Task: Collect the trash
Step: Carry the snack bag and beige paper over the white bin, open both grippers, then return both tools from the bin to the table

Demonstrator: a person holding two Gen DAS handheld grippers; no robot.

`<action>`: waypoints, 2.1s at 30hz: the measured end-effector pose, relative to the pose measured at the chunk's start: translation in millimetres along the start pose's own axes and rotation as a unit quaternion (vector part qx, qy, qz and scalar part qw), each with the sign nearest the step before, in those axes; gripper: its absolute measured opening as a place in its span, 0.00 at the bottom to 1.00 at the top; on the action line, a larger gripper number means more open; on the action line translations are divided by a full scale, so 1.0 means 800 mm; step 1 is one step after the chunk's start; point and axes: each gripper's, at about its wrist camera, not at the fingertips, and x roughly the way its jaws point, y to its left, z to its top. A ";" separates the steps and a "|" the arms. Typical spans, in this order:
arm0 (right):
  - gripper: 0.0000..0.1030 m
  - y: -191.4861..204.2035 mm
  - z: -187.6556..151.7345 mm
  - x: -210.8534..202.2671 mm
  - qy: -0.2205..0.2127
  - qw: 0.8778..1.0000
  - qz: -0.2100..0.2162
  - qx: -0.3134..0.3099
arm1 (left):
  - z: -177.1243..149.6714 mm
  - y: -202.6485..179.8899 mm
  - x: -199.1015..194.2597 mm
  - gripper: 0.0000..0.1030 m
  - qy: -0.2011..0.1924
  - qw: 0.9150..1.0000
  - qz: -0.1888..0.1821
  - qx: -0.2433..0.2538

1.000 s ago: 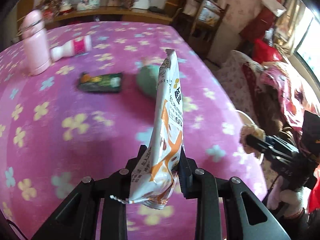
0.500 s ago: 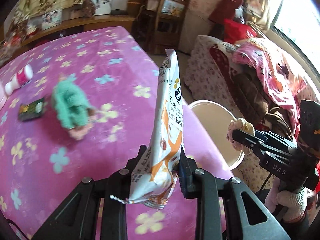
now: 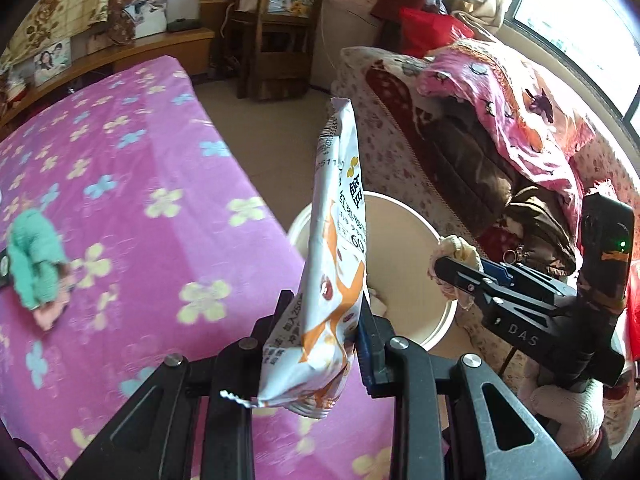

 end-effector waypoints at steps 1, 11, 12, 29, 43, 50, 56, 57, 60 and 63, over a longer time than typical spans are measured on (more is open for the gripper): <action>0.35 -0.006 0.000 0.001 0.001 1.000 -0.006 0.004 | 0.002 -0.003 0.006 0.29 0.004 1.000 -0.006 -0.001; 0.35 -0.034 -0.002 0.017 0.003 0.999 -0.033 0.031 | 0.008 -0.014 0.028 0.40 0.008 1.000 -0.026 -0.014; 0.37 -0.037 -0.003 0.019 0.003 0.999 -0.033 0.037 | 0.008 -0.015 0.027 0.52 0.004 1.000 -0.024 -0.011; 0.67 -0.035 -0.007 0.016 -0.001 0.998 -0.025 0.055 | 0.002 0.000 0.012 0.60 -0.013 1.000 0.001 -0.016; 0.67 0.021 -0.005 0.011 0.004 1.000 -0.006 0.015 | -0.012 0.037 -0.015 0.60 -0.026 0.999 0.037 -0.030; 0.67 0.066 -0.005 0.017 0.009 1.000 0.011 -0.014 | -0.022 0.075 -0.034 0.60 -0.032 0.996 0.058 -0.052; 0.67 0.109 -0.004 0.028 0.017 0.999 0.030 -0.038 | -0.035 0.116 -0.055 0.60 -0.036 0.994 0.078 -0.074; 0.67 0.115 -0.004 0.030 0.018 0.998 0.034 -0.042 | -0.037 0.124 -0.059 0.60 -0.037 0.993 0.082 -0.080; 0.67 0.134 -0.004 0.034 0.023 0.997 0.045 -0.051 | -0.043 0.155 -0.070 0.60 -0.038 0.990 0.094 -0.101; 0.67 0.150 -0.005 0.037 0.027 0.996 0.054 -0.058 | -0.049 0.197 -0.084 0.60 -0.039 0.985 0.113 -0.127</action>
